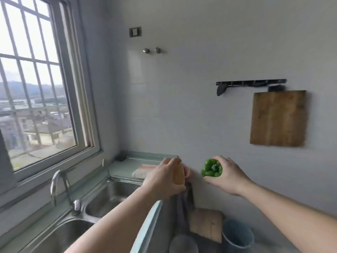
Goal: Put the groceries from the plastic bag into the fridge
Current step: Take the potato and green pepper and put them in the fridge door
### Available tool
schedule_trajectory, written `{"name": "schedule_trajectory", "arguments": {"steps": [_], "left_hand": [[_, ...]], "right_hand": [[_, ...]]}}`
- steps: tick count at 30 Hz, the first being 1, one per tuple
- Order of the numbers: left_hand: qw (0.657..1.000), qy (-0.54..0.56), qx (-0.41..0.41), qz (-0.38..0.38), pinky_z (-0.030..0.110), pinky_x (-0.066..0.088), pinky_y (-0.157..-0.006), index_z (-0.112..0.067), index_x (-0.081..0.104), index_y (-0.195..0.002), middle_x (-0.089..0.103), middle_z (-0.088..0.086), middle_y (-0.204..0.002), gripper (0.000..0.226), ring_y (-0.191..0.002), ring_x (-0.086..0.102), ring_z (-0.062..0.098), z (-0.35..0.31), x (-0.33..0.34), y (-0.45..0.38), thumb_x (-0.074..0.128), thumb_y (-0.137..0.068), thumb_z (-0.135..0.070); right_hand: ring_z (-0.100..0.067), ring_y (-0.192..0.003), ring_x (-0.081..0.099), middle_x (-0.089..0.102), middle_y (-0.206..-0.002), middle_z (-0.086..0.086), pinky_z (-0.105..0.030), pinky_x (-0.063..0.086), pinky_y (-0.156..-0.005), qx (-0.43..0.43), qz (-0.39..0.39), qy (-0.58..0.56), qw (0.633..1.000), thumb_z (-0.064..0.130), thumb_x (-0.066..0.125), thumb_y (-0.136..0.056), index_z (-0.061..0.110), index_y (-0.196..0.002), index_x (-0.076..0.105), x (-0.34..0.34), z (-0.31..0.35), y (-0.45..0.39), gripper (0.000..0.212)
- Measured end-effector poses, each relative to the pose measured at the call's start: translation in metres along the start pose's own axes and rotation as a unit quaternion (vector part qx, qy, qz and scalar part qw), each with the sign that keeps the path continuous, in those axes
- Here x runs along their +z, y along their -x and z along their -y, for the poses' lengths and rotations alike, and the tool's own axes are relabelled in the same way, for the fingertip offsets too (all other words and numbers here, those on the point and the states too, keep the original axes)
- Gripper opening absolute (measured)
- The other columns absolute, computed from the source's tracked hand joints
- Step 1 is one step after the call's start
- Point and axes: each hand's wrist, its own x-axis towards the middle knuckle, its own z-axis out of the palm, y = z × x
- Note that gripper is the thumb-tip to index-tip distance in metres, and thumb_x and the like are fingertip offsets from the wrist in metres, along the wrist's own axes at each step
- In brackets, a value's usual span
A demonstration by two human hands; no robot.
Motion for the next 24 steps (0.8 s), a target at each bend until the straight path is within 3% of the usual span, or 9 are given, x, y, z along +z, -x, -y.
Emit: {"name": "schedule_trajectory", "arguments": {"steps": [6,14,24], "left_hand": [[0.994,0.05,0.086,0.038,0.035,0.051,-0.089,-0.041,0.033,-0.135,0.041,-0.009,-0.137,0.076,-0.112,0.054,0.021,-0.136,0.075,-0.072,0.074,-0.071,-0.044],[0.969,0.092,0.209,0.098,0.039,0.054,-0.085,-0.039,0.035,-0.134,0.039,-0.011,-0.135,0.076,-0.108,0.051,0.019,-0.289,0.156,-0.147,0.077,-0.071,-0.043],[0.902,0.186,0.356,0.158,0.04,0.052,-0.088,-0.041,0.03,-0.137,0.039,-0.01,-0.135,0.081,-0.112,0.05,0.02,-0.429,0.252,-0.245,0.076,-0.07,-0.04]], "right_hand": [[-0.016,-0.099,0.056,0.055,-0.113,0.002,-0.027,0.048,-0.082,0.084,-0.055,0.001,0.995,0.049,0.079,-0.06,0.028,-0.117,0.053,-0.102,-0.126,0.023,0.067],[-0.01,-0.087,0.058,0.06,-0.1,0.006,-0.021,0.046,-0.064,0.183,-0.163,0.017,0.969,0.044,0.078,-0.062,0.026,-0.105,0.054,-0.209,-0.24,0.065,0.052],[-0.007,-0.083,0.06,0.061,-0.093,0.008,-0.025,0.05,-0.069,0.322,-0.278,0.059,0.903,0.04,0.079,-0.065,0.023,-0.102,0.049,-0.292,-0.339,0.085,0.051]]}}
